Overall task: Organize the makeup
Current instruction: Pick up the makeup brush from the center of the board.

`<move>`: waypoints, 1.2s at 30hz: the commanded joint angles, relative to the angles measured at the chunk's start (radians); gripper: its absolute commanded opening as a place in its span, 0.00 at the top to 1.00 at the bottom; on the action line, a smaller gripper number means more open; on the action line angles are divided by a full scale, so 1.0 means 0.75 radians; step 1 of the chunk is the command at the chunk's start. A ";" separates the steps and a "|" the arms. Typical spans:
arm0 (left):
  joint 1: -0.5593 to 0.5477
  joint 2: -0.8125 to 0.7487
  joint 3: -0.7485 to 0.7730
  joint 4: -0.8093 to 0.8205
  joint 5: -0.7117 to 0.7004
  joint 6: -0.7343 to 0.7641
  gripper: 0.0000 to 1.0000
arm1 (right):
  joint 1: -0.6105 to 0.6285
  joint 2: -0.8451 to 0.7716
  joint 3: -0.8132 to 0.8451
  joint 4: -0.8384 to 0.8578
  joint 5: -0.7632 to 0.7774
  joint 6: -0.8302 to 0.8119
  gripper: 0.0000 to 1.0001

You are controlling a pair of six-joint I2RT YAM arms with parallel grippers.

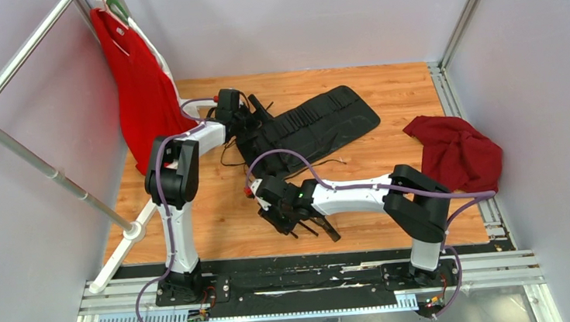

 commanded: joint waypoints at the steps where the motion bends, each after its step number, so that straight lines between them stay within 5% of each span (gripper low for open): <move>1: -0.006 0.044 -0.028 -0.136 -0.026 0.031 0.02 | 0.025 -0.018 -0.030 -0.027 0.057 0.001 0.72; 21: -0.005 0.036 -0.028 -0.144 -0.025 0.029 0.02 | 0.024 -0.005 -0.086 -0.012 0.051 0.041 0.78; 36: -0.006 0.038 -0.027 -0.144 -0.030 0.031 0.02 | 0.024 -0.001 -0.108 -0.020 0.058 0.064 0.99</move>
